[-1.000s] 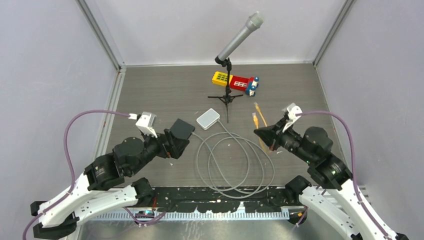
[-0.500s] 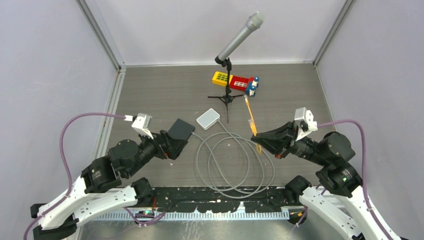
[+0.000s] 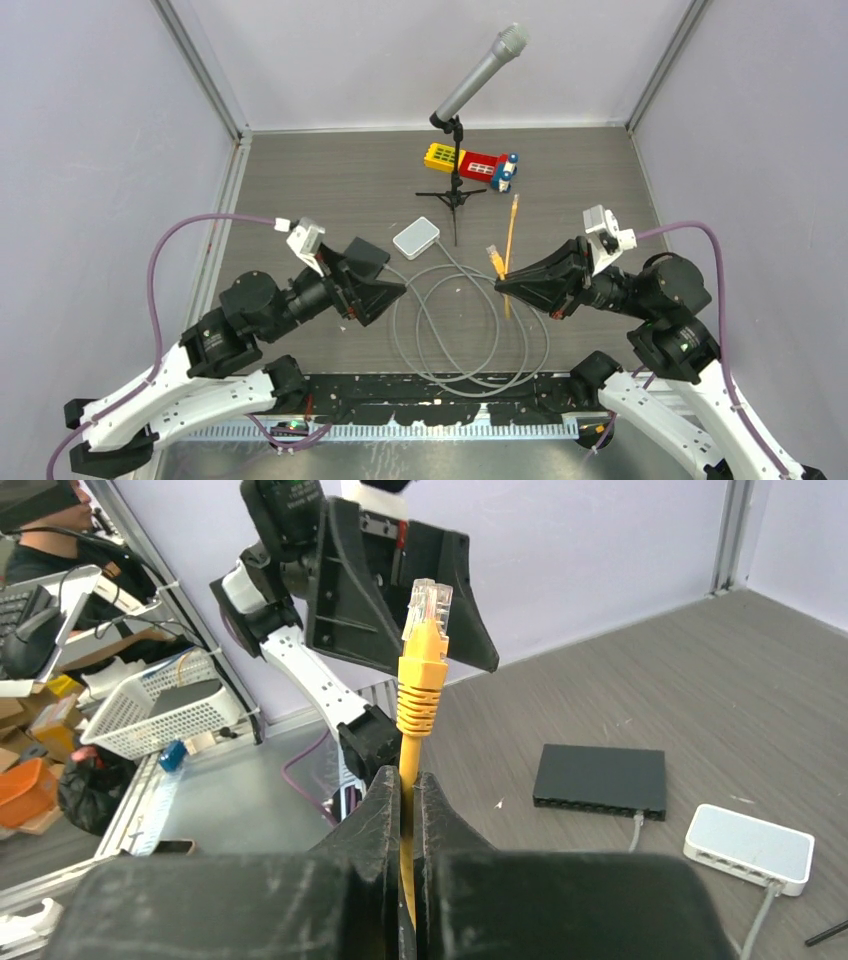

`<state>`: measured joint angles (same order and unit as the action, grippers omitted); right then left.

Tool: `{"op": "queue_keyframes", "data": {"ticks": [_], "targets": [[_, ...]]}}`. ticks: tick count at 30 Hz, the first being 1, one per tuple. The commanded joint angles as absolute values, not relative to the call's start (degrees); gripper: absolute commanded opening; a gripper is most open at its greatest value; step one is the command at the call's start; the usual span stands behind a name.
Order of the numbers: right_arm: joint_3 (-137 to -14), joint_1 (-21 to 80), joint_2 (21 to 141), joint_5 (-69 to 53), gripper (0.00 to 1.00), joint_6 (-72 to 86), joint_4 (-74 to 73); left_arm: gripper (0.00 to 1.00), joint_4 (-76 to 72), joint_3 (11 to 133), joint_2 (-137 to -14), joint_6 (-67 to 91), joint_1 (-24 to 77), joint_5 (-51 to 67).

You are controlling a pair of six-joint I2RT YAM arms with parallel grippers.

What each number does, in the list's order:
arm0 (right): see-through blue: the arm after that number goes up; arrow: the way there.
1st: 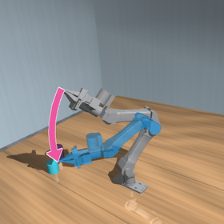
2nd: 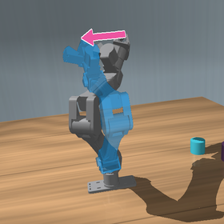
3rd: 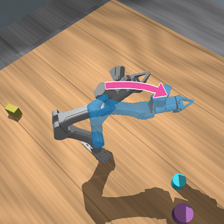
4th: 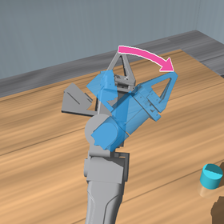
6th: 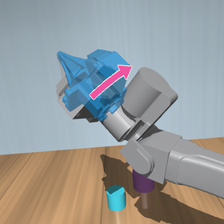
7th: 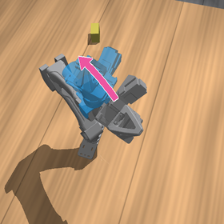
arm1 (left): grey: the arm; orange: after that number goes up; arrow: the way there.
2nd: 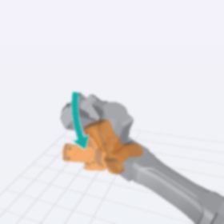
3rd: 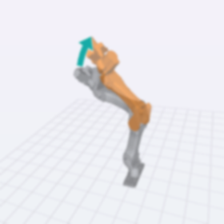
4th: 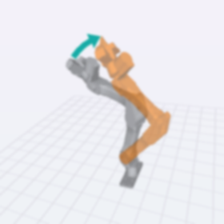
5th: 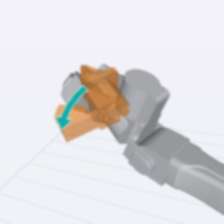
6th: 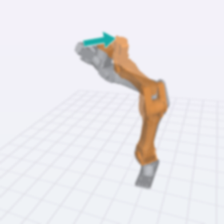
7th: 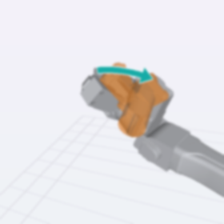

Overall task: Insert the plug into the switch port
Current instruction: Pick up the connector from the center of the board.

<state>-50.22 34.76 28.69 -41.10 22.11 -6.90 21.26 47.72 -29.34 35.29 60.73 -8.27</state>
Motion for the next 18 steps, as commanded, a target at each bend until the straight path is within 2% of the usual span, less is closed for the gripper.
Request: {"op": "queue_keyframes", "data": {"ticks": [1,4,10,13,18], "targets": [[-49.3,35.0,29.9,-41.1,0.01,24.7,-2.8,0.95,3.7,51.2,-35.1,32.2,60.7,5.6],[-48.2,35.0,31.5,-41.2,0.00,26.2,-0.7,0.94,-3.8,52.2,-39.5,32.6,60.7,12.1],[-46.4,35.1,34.8,-45.2,0.00,28.2,2.8,0.94,-10.7,53.7,-44.9,34.5,60.7,15.8],[-45.2,35.1,35.9,-46.7,0.00,29.0,4.8,0.83,-12.3,55.0,-47.5,35.0,60.6,16.8],[-44.4,35.3,36.4,-48.8,0.01,30.5,7.3,0.71,-13.6,56.5,-50.2,35.2,60.6,17.3]]}}
